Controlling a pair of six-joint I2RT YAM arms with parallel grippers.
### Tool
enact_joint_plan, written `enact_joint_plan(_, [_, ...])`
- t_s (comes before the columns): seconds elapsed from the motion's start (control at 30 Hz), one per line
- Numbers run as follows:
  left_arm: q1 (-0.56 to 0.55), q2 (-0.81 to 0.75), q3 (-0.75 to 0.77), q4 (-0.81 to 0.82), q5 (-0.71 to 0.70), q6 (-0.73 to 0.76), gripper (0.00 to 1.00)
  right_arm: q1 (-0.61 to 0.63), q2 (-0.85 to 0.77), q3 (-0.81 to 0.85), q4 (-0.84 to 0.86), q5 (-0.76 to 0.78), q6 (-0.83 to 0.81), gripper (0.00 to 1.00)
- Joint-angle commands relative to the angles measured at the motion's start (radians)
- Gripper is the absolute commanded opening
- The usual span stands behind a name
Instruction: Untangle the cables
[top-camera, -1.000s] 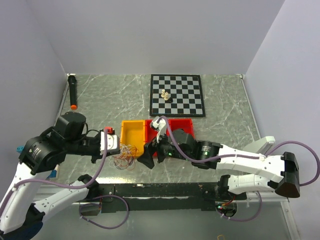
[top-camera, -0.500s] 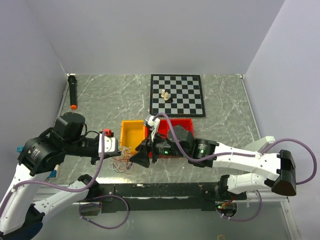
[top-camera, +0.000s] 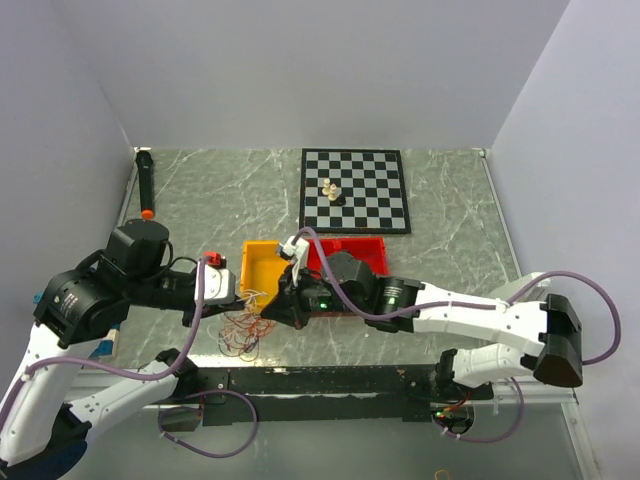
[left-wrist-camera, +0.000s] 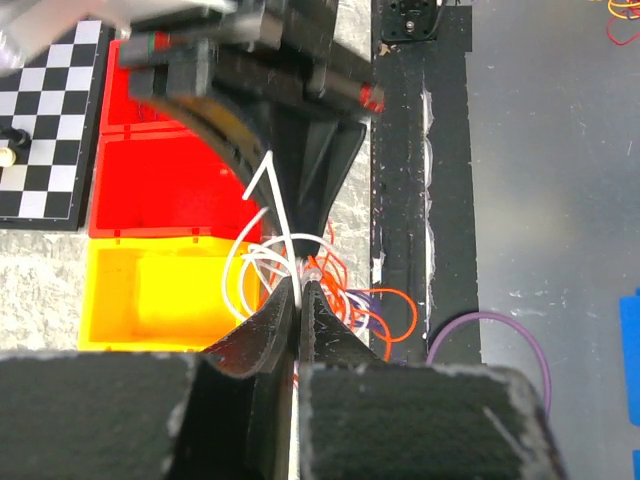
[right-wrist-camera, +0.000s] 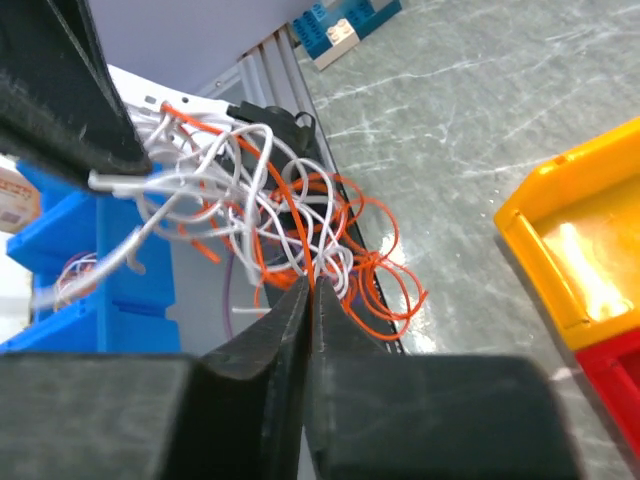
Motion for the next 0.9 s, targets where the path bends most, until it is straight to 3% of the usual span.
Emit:
enact_joint_plan(0.0, [0.006,-0.01,0.011,0.041,-0.003,-0.006,0.04,0.006,-0.135,-0.044,-0.059,0.071,0.018,0.0])
enact_joint_plan(0.17, [0.006,-0.053,-0.098,0.167,-0.189,-0.069,0.01,0.009,-0.368,-0.165,-0.226,0.159,0.073,0.0])
enact_joint_plan(0.27, [0.006,-0.076,-0.177,0.173,-0.218,-0.023,0.02,0.012,-0.503,-0.219,-0.324,0.188,0.114,0.0])
enact_joint_plan(0.37, [0.006,-0.097,-0.265,0.196,-0.221,-0.041,0.24,0.014,-0.588,-0.238,-0.366,0.203,0.14,0.0])
enact_joint_plan(0.5, [0.006,-0.107,-0.358,0.227,-0.151,-0.078,0.37,0.016,-0.579,-0.181,-0.406,0.193,0.139,0.0])
enact_joint_plan(0.6, [0.005,-0.107,-0.414,0.204,-0.115,-0.011,0.51,0.031,-0.545,-0.123,-0.42,0.179,0.124,0.0])
enact_joint_plan(0.87, [0.006,-0.041,-0.345,0.311,0.01,-0.069,0.61,0.057,-0.438,0.029,-0.423,0.156,0.075,0.0])
